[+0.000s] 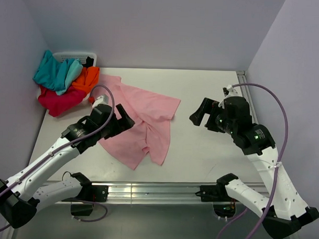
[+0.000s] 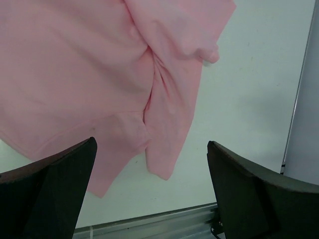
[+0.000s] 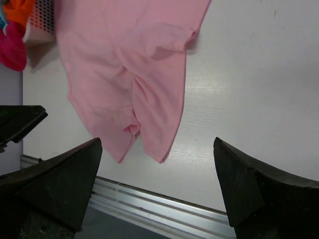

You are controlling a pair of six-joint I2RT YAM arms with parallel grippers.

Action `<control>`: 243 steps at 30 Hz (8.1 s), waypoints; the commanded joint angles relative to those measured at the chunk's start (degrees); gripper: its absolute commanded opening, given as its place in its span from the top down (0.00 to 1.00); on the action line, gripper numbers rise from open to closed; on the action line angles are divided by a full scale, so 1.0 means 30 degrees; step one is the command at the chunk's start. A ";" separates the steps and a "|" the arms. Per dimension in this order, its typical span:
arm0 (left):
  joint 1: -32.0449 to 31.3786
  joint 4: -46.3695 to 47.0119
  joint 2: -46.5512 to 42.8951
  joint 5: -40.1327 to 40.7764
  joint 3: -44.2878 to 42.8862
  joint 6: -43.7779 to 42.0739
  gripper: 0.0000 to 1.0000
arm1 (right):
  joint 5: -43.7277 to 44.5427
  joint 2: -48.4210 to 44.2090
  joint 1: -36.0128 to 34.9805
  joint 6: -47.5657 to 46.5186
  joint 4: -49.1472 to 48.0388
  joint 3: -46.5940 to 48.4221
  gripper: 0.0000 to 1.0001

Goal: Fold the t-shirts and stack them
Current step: Flatten out the tshirt

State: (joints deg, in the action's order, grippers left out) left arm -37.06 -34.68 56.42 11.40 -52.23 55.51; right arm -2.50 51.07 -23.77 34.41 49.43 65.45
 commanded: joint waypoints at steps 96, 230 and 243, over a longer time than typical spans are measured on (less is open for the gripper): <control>-0.5723 -0.7043 -0.0435 0.5254 -0.1511 0.6608 1.00 | 0.1469 0.1947 -0.5674 0.1538 0.0097 -0.2985 1.00; 0.3711 0.7193 0.5452 -0.2657 0.7096 -0.1803 1.00 | -0.1978 0.8497 0.5872 0.0277 -0.5957 -0.9687 1.00; 0.2951 0.3771 0.4340 -0.2950 0.8443 0.2382 1.00 | 0.1945 0.9171 0.5872 0.2441 -0.2094 -0.8838 0.11</control>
State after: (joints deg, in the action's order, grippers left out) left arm -26.57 -15.29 71.57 3.51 -29.45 56.84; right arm -3.92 79.15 -6.11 39.00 36.75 39.83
